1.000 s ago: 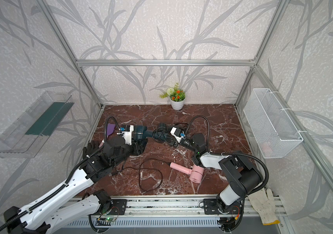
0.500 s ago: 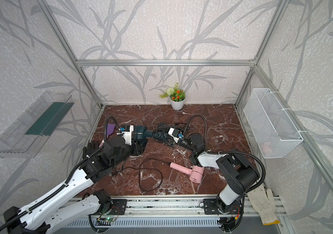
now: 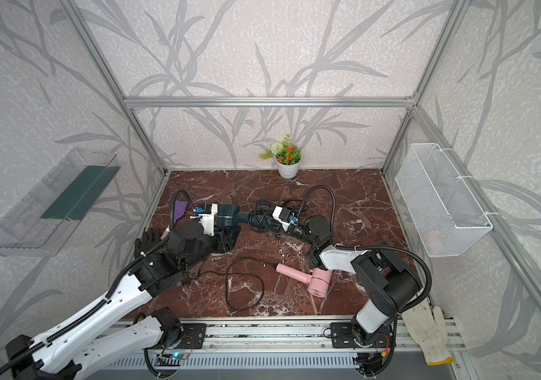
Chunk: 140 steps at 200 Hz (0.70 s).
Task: Wrap the cord around the hair dryer
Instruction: Place the hair dryer at the center of the board.
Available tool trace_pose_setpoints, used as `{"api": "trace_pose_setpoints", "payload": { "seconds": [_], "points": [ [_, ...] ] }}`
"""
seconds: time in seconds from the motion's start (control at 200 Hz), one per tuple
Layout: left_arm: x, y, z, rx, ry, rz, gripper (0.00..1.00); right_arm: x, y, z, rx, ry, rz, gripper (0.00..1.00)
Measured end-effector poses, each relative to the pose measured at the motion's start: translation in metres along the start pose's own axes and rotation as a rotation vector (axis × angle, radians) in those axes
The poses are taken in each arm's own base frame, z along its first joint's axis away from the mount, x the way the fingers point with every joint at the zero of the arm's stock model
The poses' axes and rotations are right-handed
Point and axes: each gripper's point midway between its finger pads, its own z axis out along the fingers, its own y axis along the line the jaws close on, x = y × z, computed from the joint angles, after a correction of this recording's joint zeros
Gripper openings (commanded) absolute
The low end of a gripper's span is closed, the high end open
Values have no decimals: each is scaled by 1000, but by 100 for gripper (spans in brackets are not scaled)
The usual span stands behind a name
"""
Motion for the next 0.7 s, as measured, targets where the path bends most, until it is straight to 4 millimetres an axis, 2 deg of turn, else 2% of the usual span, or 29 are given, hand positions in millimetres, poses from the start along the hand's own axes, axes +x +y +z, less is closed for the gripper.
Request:
{"api": "trace_pose_setpoints", "payload": {
  "seconds": [0.105,0.23,0.4,0.575,0.7],
  "points": [
    [-3,2,0,-18,-16,-5,0,3,1,-2,8,5,38,6],
    [-8,9,0,-60,-49,-15,0,15,5,-9,22,37,129,0],
    [-8,13,9,-91,-52,-11,0,31,11,-17,49,92,256,0],
    [-9,11,24,-92,-69,-32,0,35,7,-22,103,136,384,0],
    [2,16,31,-91,-84,-57,0,41,12,-27,130,199,469,0]
  ]
}}
